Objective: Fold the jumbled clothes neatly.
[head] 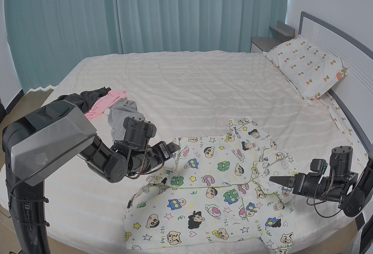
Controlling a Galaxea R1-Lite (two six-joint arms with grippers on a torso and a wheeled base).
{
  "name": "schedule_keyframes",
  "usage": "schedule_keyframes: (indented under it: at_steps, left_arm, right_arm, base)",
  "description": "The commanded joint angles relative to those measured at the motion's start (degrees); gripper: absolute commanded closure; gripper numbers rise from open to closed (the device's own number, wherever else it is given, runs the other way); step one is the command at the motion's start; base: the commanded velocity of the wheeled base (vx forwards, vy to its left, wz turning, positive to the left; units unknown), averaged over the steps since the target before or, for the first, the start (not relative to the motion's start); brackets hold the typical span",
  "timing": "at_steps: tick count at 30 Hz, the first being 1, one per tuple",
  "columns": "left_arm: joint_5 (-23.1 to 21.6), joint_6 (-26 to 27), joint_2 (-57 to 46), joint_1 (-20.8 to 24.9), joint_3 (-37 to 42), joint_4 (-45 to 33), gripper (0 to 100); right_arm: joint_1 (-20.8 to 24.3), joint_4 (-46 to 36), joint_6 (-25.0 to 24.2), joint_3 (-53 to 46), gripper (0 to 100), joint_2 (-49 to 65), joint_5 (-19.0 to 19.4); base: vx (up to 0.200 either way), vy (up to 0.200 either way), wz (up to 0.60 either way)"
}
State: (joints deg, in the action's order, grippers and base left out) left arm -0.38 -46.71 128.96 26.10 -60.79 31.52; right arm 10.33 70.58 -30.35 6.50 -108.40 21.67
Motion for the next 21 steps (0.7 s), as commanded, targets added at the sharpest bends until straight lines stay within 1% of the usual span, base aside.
schedule_keyframes:
  at_steps: [1,3,4,6,16,21]
  left_arm:
    - [0.1,0.0,-0.9,0.5,0.2,-0.1,0]
    - [0.1,-0.7,-1.1,0.9,0.3,-0.1,0]
    - [0.1,-1.9,-1.2,1.1,0.2,-0.1,0]
    - [0.0,-3.0,-1.2,1.3,0.2,-0.1,0]
    - [0.1,-3.1,-1.2,2.4,2.3,-0.1,0]
    - [0.1,-3.2,-1.0,2.4,3.0,0.0,0]
  right_arm:
    - [0.0,0.0,0.0,-0.3,0,0.6,0.0]
    - [0.0,0.0,0.0,-0.3,0,0.5,0.0]
    - [0.0,0.0,0.0,-0.3,0,0.5,0.0]
    - [0.0,0.0,0.0,-0.3,0,0.5,0.0]
    - [-0.1,-0.1,0.0,-0.2,0,0.2,0.0]
    - [-0.1,-0.1,0.0,-0.2,0,0.0,0.1]
  base:
    - [0.000,0.000,0.00]
    - [0.000,0.000,0.00]
    - [0.000,0.000,0.00]
    - [0.000,-0.200,0.00]
    - [0.000,-0.200,0.00]
    - [0.000,0.000,0.00]
